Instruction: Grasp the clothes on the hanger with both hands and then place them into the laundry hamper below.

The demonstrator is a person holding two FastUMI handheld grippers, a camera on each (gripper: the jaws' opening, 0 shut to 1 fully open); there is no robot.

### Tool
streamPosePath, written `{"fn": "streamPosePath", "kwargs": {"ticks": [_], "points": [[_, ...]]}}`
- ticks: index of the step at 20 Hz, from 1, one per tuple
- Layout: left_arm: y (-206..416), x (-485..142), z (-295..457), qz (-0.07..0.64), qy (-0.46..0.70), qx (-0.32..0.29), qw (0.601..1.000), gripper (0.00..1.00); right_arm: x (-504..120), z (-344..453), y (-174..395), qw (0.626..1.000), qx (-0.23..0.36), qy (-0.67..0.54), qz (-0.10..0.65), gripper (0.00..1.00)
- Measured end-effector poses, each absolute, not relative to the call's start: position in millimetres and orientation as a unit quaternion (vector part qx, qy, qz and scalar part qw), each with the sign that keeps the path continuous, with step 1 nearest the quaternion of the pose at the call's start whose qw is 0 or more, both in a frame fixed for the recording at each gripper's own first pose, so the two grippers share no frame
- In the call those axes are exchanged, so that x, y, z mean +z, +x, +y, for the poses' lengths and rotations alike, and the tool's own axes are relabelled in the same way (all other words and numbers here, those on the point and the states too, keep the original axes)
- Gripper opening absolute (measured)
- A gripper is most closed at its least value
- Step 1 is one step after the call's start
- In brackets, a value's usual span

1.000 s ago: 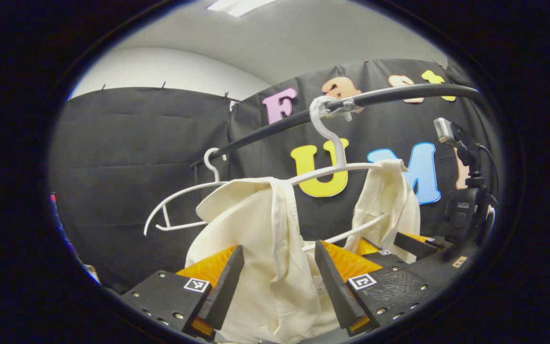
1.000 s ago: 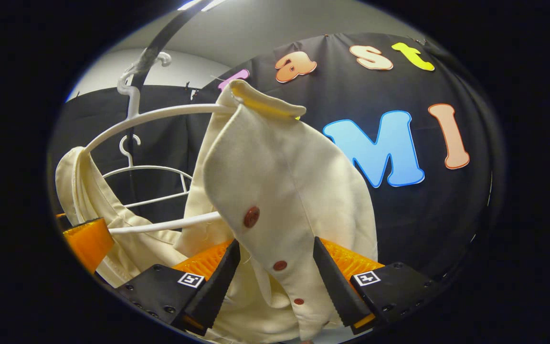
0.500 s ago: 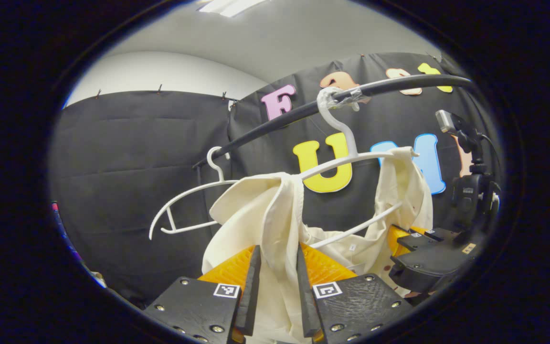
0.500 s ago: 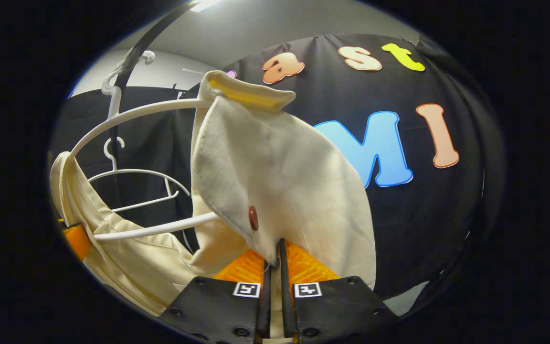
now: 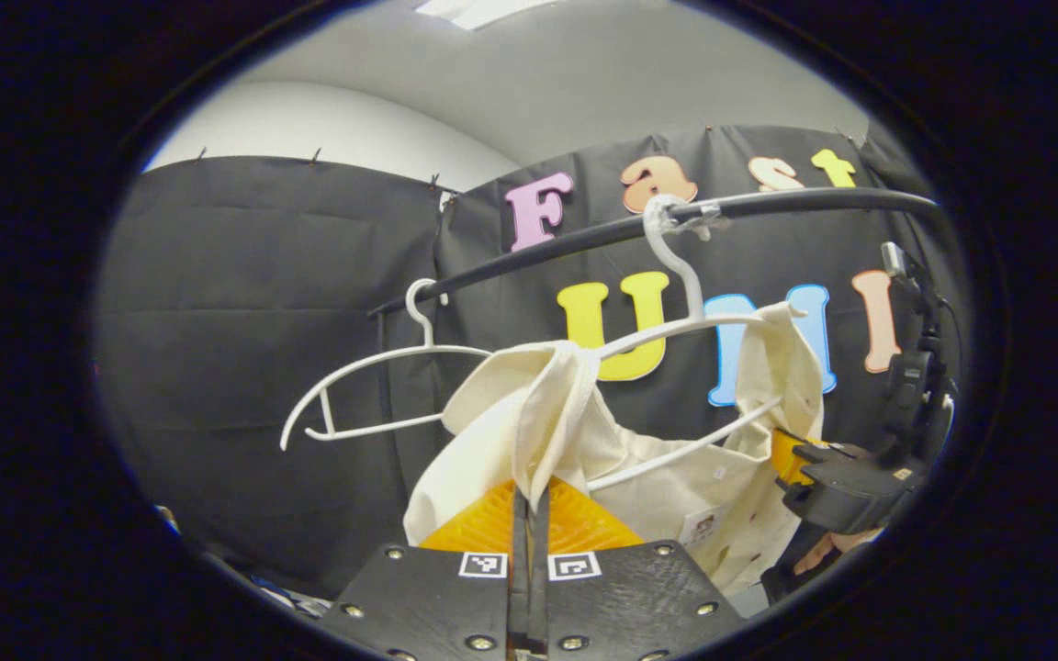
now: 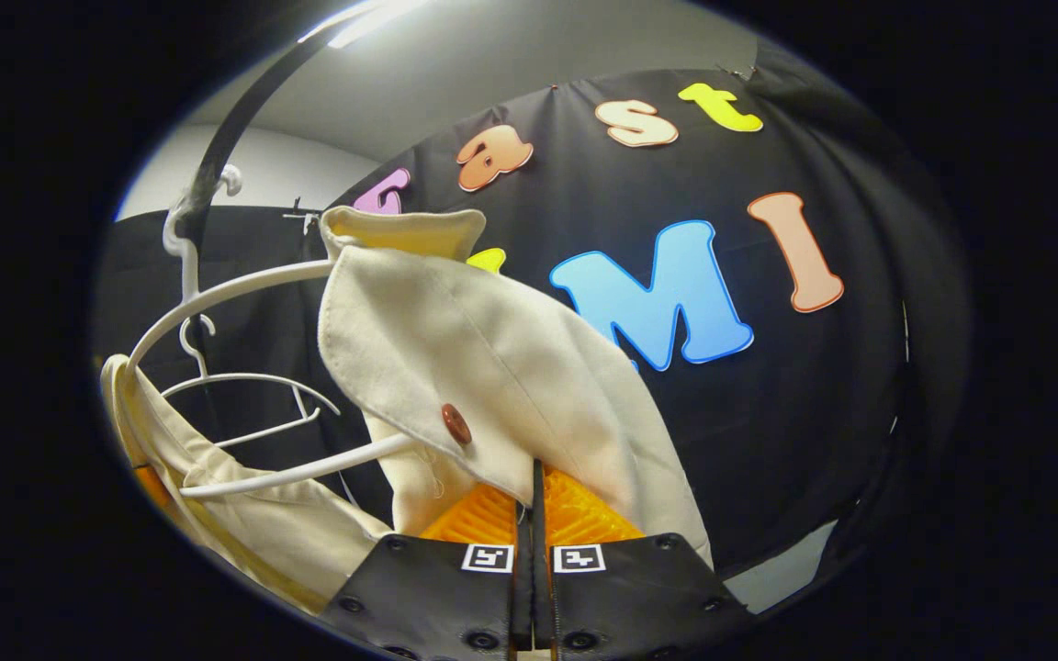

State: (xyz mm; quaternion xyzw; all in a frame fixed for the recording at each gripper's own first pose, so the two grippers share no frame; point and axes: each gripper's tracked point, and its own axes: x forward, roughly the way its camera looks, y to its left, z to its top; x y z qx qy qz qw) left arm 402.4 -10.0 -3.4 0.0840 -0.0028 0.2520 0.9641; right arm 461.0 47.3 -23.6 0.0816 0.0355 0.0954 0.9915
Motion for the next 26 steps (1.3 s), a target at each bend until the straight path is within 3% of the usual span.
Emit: {"fn": "streamPosePath", "kwargs": {"ticks": [2,3,21,26], "points": [[394,10,-4,-0.017,0.088,0.259,0.962,0.01,-13,36,461,0.993,0.079,0.089,0.021,0.05],[388,20,-2,-0.026,0.094,0.262,0.96,0.01,-10,33,460,0.993,0.074,0.09,0.017,0.0],[366,75,47,-0.056,0.036,0.234,0.97,0.0,33,0,453,0.994,0.026,0.104,-0.012,0.02],[381,52,49,-0.03,0.014,0.193,0.981,0.0,42,-21,459,0.979,0.013,0.201,-0.039,0.02]]}}
